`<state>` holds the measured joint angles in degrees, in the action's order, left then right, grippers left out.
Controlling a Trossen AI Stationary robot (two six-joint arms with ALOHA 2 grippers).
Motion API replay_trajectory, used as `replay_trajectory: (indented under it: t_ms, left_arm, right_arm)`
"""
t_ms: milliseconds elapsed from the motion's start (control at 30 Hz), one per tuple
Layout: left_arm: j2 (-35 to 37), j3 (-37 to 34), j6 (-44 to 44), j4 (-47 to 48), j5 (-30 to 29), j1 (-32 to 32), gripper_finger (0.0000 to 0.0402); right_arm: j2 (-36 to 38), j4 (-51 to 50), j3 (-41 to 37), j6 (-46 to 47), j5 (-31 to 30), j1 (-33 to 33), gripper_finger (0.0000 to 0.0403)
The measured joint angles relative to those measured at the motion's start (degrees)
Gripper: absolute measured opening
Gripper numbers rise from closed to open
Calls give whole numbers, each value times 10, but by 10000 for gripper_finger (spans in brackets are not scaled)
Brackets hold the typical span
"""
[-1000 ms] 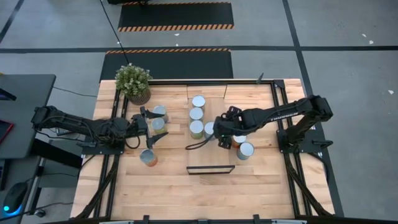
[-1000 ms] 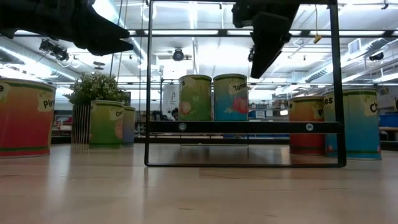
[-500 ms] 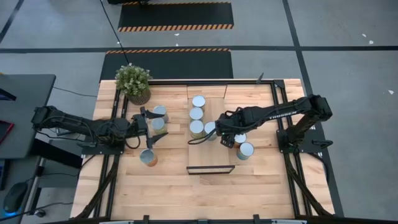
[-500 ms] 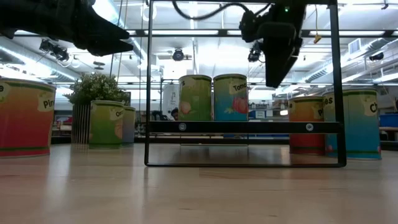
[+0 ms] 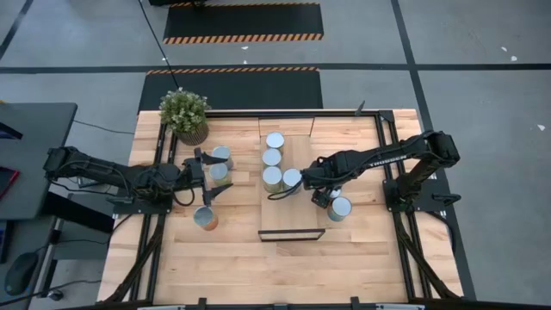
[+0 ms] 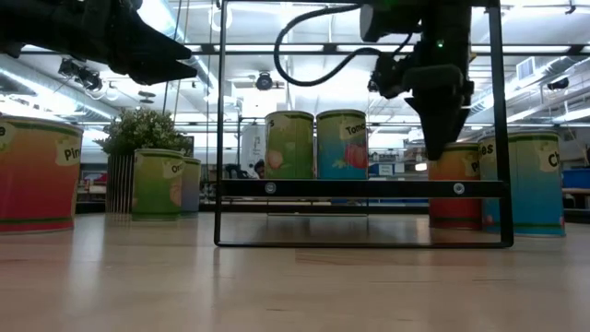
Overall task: Pick and place cans onto a shelf
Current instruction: Put the top canned pineapple on the shelf
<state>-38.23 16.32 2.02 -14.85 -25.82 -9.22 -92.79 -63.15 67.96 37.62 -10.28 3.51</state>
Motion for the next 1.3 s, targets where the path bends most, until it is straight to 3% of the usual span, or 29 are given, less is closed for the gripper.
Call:
replay_trajectory:
  t_ms: [333,667,1033,1300]
  left_arm:
    - [0,0,0,1,0,0,396]
    - [0,0,-7,-1,0,0,396]
    - [0,0,75,-118,0,0,396]
    - [0,0,120,-211,-35,33,396]
  right_arm:
    - [0,0,-33,22,43,0,385]
    - [17,17,-60,-38,16,-17,328]
    - [129,93,-90,-177,-63,-60,340]
    - [240,259,-179,-269,-78,-95,342]
